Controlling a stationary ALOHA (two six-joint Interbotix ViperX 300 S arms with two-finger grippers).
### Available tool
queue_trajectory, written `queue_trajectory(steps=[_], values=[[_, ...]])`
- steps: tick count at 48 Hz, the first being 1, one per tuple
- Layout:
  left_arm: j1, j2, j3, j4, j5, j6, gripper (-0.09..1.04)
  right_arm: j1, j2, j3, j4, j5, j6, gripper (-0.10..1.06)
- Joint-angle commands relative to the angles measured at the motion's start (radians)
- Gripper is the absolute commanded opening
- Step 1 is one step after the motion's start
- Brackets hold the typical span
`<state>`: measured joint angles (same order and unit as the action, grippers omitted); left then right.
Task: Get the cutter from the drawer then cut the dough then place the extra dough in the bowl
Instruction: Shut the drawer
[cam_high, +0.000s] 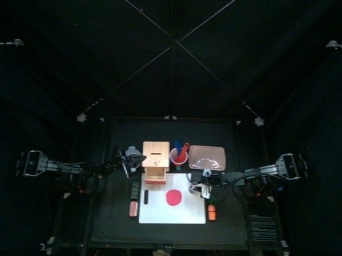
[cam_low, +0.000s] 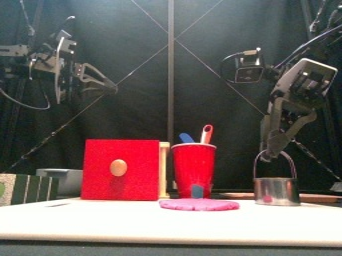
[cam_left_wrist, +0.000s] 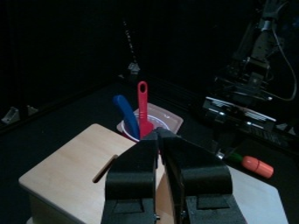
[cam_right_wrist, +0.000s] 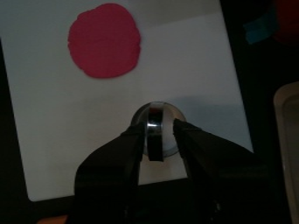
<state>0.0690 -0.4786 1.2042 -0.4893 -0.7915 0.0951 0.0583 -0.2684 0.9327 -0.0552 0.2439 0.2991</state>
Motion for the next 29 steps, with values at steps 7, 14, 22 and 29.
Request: queue_trajectory(steps=[7, 14, 22, 29], values=[[0.081, 0.002, -0.048, 0.005, 0.025, 0.005, 0.45, 0.003, -0.034, -0.055, -0.009, -0.025, -0.003, 0.74], [0.202, 0.003, -0.120, 0.028, 0.222, 0.008, 0.45, -0.002, -0.037, -0.124, -0.069, -0.083, -0.006, 0.74], [0.354, 0.026, -0.259, 0.137, 0.586, 0.008, 0.44, -0.003, 0.005, -0.193, -0.117, -0.183, -0.009, 0.74], [0.446, 0.098, -0.400, 0.264, 0.790, 0.008, 0.44, -0.006, 0.071, -0.232, -0.141, -0.261, -0.014, 0.71]])
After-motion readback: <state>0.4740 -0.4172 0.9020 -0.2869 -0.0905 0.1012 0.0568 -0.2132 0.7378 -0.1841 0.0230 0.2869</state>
